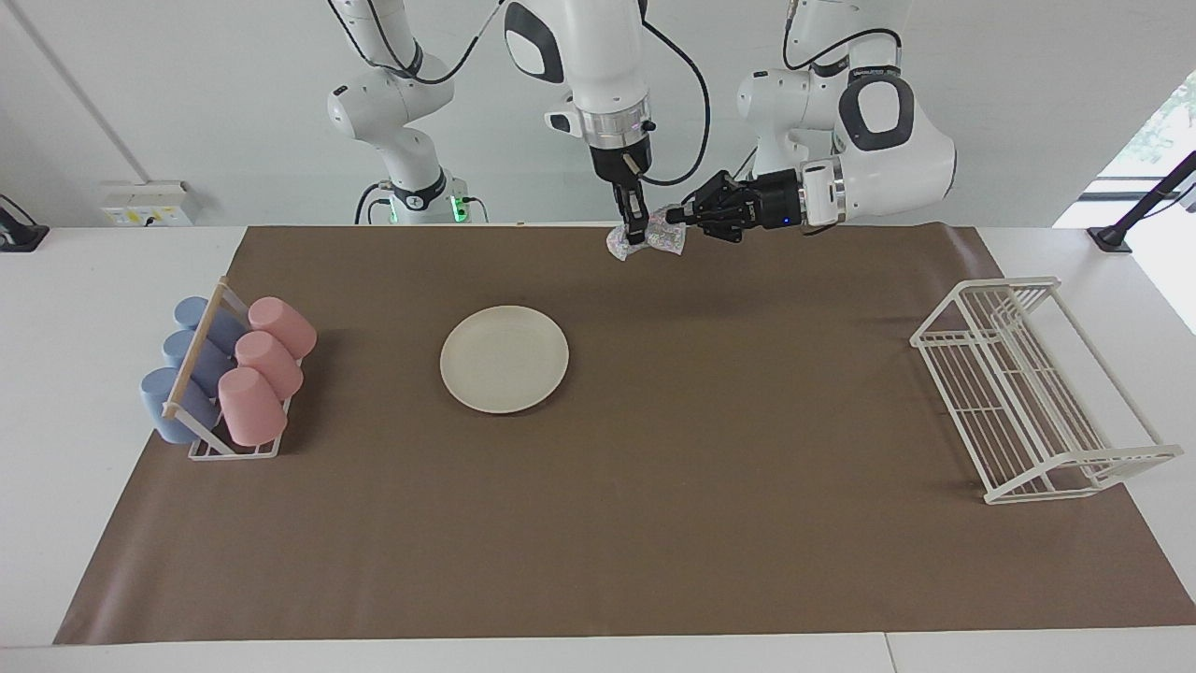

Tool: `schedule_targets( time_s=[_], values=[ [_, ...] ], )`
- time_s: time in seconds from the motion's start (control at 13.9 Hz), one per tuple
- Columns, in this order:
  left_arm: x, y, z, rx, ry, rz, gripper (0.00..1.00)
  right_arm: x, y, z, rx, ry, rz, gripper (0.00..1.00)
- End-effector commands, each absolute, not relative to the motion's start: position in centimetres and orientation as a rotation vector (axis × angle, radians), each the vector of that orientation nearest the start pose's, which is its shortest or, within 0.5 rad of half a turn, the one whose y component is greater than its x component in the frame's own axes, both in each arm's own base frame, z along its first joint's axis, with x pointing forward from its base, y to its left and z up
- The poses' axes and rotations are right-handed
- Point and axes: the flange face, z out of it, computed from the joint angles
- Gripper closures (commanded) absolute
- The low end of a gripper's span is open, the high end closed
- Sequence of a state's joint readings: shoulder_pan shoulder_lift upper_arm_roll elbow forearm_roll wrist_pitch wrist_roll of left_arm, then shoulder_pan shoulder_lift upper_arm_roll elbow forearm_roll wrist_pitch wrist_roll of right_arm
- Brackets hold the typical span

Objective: Wipe plate with sponge
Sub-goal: 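Grasp the scrubber with the left gripper while the right gripper releases, then carry the scrubber toward the rack while the right gripper returns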

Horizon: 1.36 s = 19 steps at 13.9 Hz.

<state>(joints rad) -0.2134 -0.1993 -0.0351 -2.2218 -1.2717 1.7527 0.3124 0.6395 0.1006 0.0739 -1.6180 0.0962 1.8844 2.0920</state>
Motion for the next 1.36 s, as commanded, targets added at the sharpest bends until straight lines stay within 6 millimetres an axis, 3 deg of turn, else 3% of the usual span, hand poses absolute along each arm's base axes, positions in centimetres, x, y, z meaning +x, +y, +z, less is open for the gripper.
schedule_targets(
  time_s=[0.0, 0.14, 0.29, 0.57, 0.79, 0.93, 1.08, 1.15, 1.29],
  values=[
    [44.4, -20.0, 49.5, 1.915, -0.084, -0.220, 1.00, 46.1, 39.0, 58.5, -2.276, 1.885, 0.066, 0.00],
    [44.4, -19.9, 49.5, 1.914, -0.082, -0.223, 1.00, 47.0, 36.8, 59.0, -2.289, 1.864, 0.047, 0.00],
    [44.5, -19.8, 49.5, 1.914, -0.077, -0.221, 1.00, 48.0, 33.1, 59.8, -2.406, 1.737, 0.020, 0.00],
    [44.5, -19.2, 48.9, 1.991, -0.062, -0.245, 1.00, 51.0, 24.0, 61.0, -2.656, 1.430, -0.008, 0.00],
    [45.5, -16.5, 49.2, 2.149, 0.033, -0.287, 1.00, 52.7, 16.9, 60.8, -2.828, 1.177, 0.026, 0.00],
    [46.2, -14.8, 49.8, 2.267, 0.069, -0.287, 1.00, 53.5, 10.8, 59.8, -2.956, 0.916, 0.101, 0.00],
    [46.8, -13.3, 50.2, 2.369, 0.121, -0.290, 1.00, 54.0, 6.1, 59.5, -3.001, 0.734, 0.103, 0.00],
    [47.1, -12.6, 50.3, 2.423, 0.134, -0.285, 1.00, 54.2, 4.7, 59.6, -3.011, 0.678, 0.097, 0.00],
    [47.7, -10.7, 51.3, 2.552, 0.173, -0.269, 1.00, 54.2, 3.9, 59.6, -3.030, 0.587, 0.092, 0.00]
  ],
)
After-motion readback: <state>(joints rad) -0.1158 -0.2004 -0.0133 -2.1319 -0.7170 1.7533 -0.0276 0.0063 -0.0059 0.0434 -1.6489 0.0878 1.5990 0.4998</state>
